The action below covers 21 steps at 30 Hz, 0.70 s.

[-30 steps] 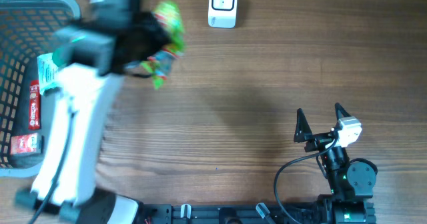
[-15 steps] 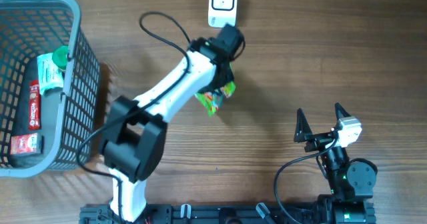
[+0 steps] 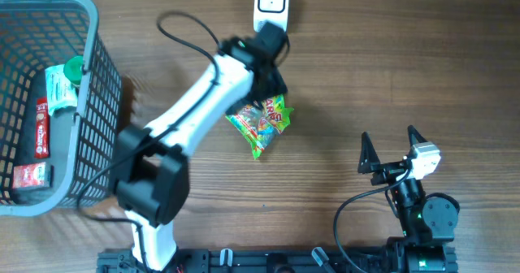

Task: Scan the item barcode
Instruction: 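Carry the candy bag with the left gripper and drop it mid-table, then reach the left gripper into the basket and grasp the green-lid jar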

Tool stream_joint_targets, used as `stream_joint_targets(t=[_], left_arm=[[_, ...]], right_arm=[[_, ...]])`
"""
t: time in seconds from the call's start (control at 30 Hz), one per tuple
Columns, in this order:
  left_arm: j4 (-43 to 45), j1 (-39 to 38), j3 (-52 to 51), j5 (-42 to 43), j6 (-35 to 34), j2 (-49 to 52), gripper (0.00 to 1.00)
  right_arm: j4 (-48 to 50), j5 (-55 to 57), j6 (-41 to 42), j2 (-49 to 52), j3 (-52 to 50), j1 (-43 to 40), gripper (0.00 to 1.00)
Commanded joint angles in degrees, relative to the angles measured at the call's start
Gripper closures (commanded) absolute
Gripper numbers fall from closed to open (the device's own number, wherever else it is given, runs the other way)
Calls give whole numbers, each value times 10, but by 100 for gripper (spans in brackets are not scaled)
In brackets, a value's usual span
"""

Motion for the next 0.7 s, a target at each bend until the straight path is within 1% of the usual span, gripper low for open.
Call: stream_joint_targets(t=[0.0,0.1,0.17,0.23,0.33,0.4,0.47,0.5,0.57,0.67], left_arm=[[-57,68,184,-3,85,-110,0],[-96,135,287,-6,110,-146,0],[-126,218,342,-24,122,-177,0],[-150,296,348,-31,119,-200,0],[-205,431,347,-31,115,-202,0],[-231,503,347,-31,116,-185,0],[-249,552,347,-21,129,-165,0],[-257,573,347,-5,153,-151,0],[-265,605,347,39,244,-112,0],[-274,609,347,47,338,-68,1]], right_arm=[[2,6,-5,1,-1,3,0],[2,6,-5,1,-1,3,0],[2,6,-5,1,-1,3,0],[2,6,-5,1,-1,3,0],[2,6,-5,1,-1,3,0],[2,6,-5,1,-1,3,0],[2,6,-5,1,-1,3,0],[2,6,-5,1,-1,3,0],[2,6,-5,1,-1,3,0],[2,6,-5,1,-1,3,1]])
